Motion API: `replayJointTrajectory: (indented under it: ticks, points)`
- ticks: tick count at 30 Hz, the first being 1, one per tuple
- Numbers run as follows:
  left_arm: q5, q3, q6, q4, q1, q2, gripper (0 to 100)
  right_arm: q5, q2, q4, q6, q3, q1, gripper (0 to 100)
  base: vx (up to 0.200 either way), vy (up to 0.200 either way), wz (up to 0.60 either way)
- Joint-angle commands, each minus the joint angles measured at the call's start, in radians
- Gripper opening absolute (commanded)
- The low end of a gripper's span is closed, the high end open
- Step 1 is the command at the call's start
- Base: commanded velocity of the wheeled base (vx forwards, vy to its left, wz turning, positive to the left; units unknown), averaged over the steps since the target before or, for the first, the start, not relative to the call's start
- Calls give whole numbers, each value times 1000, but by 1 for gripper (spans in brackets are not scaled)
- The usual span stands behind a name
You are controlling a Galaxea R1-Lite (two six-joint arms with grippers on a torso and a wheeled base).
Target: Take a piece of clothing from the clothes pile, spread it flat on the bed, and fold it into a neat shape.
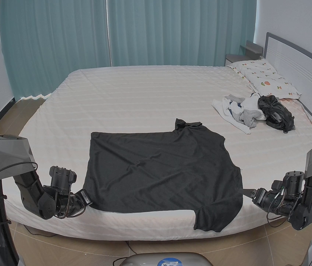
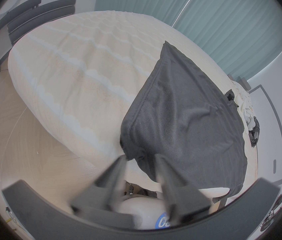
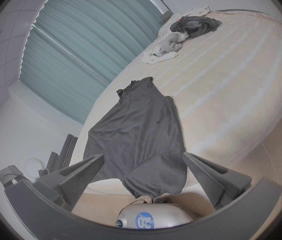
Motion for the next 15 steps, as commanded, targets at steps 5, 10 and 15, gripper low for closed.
replayJointTrajectory:
  ticks: [5, 10, 15]
  points:
    - [-17, 0, -116, -9, 3, -28, 0, 4, 102, -6, -24, -48, -19, 100, 0, 0, 0]
    - [-62, -5, -150, -12, 3, -42, 0, 7, 119, 28, -26, -135, -14, 100, 0, 0, 0]
    - [-88, -8, -199, -12, 9, -60, 0, 21, 124, 148, -74, -198, -4, 100, 0, 0, 0]
